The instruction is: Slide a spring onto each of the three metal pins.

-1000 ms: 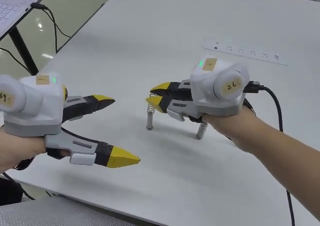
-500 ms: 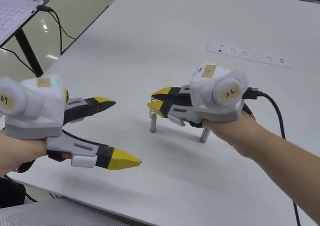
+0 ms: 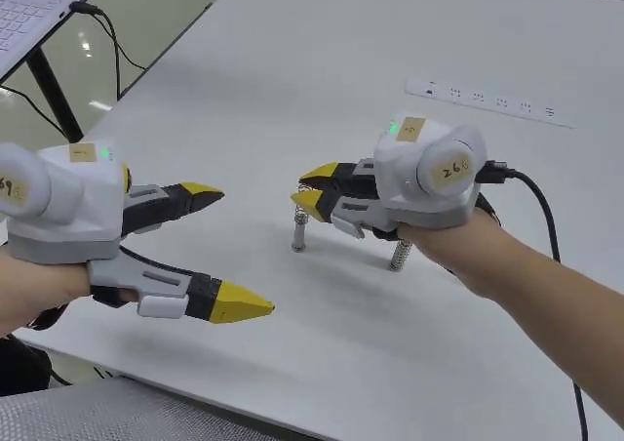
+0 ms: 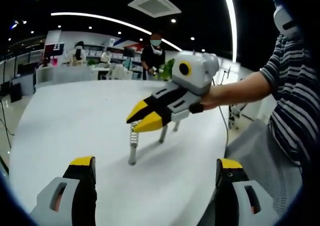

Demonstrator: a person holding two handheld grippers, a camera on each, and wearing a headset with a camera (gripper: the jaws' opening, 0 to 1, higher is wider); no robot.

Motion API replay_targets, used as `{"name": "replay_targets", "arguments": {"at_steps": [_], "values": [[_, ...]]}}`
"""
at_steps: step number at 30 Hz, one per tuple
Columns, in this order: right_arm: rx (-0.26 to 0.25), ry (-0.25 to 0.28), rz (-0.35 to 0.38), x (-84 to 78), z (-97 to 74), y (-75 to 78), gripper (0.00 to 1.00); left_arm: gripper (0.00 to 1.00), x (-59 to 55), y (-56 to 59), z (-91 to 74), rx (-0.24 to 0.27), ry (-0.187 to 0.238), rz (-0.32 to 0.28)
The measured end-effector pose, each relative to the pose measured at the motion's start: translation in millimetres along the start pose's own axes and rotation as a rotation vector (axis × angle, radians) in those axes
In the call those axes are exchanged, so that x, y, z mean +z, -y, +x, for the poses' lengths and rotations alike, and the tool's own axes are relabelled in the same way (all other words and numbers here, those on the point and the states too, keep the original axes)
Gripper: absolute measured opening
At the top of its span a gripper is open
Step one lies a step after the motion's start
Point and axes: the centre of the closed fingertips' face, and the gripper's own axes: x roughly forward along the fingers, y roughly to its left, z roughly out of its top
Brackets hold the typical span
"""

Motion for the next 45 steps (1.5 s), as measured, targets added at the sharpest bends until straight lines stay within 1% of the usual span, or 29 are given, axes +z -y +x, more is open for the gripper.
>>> {"name": "replay_targets", "arguments": {"at_steps": [3, 6, 9, 10, 11, 12, 15, 23, 31, 32, 34, 37, 41, 45], "values": [[-0.001, -0.005, 0.001, -2.3, 2.0, 0.2, 0.08, 0.97, -0.5, -0.6, -0.2, 0.002, 0.0, -0.001], [0.006, -0.013, 0.014, -7.4, 6.6, -3.2, 0.08, 0.97, -1.7, -0.2, 0.0, 0.001, -0.001, -0.001], [0.01, -0.028, -0.001, -14.0, 11.1, -6.7, 0.08, 0.97, -2.1, -0.2, -0.2, 0.003, 0.002, -0.005], [0.01, -0.023, 0.004, -14.5, 11.9, -6.7, 0.07, 0.97, -2.6, -0.2, -0.2, 0.004, 0.0, -0.005], [0.016, -0.038, 0.021, -18.6, 13.2, -8.4, 0.07, 0.97, -3.2, -0.3, -0.3, 0.004, -0.001, -0.005], [0.015, -0.03, 0.02, -18.5, 13.9, -8.4, 0.07, 0.97, -3.5, -0.2, -0.4, 0.004, -0.001, -0.005], [0.017, -0.047, 0.01, -24.5, 16.3, -12.2, 0.07, 0.97, -5.0, -1.2, -1.0, 0.01, -0.004, -0.008], [0.015, -0.058, 0.008, -32.7, 19.2, -15.3, 0.07, 0.97, -4.7, -2.5, -1.3, 0.017, 0.004, -0.013], [0.021, -0.094, -0.021, -45.2, 23.7, -21.0, 0.07, 0.96, -5.3, -1.8, 0.3, 0.016, 0.002, -0.015], [0.018, -0.083, -0.018, -43.6, 23.8, -20.5, 0.07, 0.96, -5.4, -1.7, 0.5, 0.016, 0.001, -0.014], [0.014, -0.086, -0.003, -43.5, 23.7, -19.7, 0.08, 0.96, -5.1, -1.8, 1.2, 0.015, 0.002, -0.015], [0.024, -0.084, 0.008, -40.9, 22.2, -20.9, 0.08, 0.96, -3.7, -1.6, 2.2, 0.015, 0.0, -0.011], [0.014, -0.057, 0.038, -32.1, 17.1, -17.8, 0.14, 0.96, 0.2, -2.2, 5.3, 0.016, 0.004, -0.01], [-0.007, -0.032, 0.057, -24.4, 3.8, -13.0, 0.16, 0.96, 5.9, -1.1, 9.4, 0.015, 0.005, 0.002]]}}
